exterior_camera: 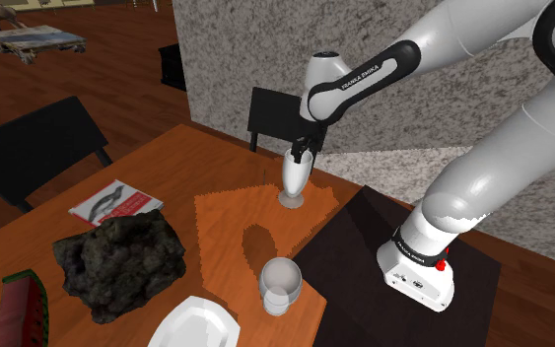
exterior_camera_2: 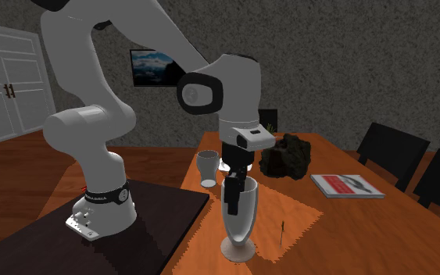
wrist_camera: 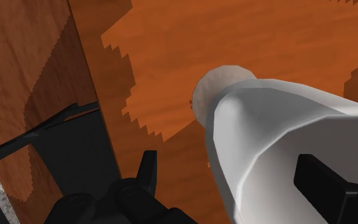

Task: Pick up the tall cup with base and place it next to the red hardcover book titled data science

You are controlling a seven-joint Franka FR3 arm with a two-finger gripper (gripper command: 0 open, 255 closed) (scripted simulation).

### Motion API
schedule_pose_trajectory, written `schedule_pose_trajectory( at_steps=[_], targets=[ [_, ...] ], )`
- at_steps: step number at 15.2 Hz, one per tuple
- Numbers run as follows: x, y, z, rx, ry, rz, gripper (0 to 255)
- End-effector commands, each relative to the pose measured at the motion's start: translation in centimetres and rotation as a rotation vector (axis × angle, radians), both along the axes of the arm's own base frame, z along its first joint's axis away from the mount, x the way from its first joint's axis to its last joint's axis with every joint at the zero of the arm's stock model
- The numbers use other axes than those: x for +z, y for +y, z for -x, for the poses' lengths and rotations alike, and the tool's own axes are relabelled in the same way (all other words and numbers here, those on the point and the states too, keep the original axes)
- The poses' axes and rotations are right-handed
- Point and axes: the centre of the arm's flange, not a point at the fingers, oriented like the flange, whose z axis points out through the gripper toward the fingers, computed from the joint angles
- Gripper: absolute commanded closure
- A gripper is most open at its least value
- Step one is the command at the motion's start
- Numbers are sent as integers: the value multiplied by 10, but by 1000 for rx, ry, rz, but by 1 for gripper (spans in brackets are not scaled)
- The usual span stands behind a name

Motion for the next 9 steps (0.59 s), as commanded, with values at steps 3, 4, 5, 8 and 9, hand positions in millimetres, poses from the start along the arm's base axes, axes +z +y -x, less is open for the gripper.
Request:
schedule_pose_trajectory(
  at_steps=[3, 4, 5, 8, 9],
  targets=[
    [0, 0, 0, 0, 0, 0, 0],
    [0, 0, 0, 0, 0, 0, 0],
    [0, 0, 0, 0, 0, 0, 255],
    [0, 0, 0, 0, 0, 0, 255],
    [0, 0, 0, 0, 0, 0, 255]
  ],
)
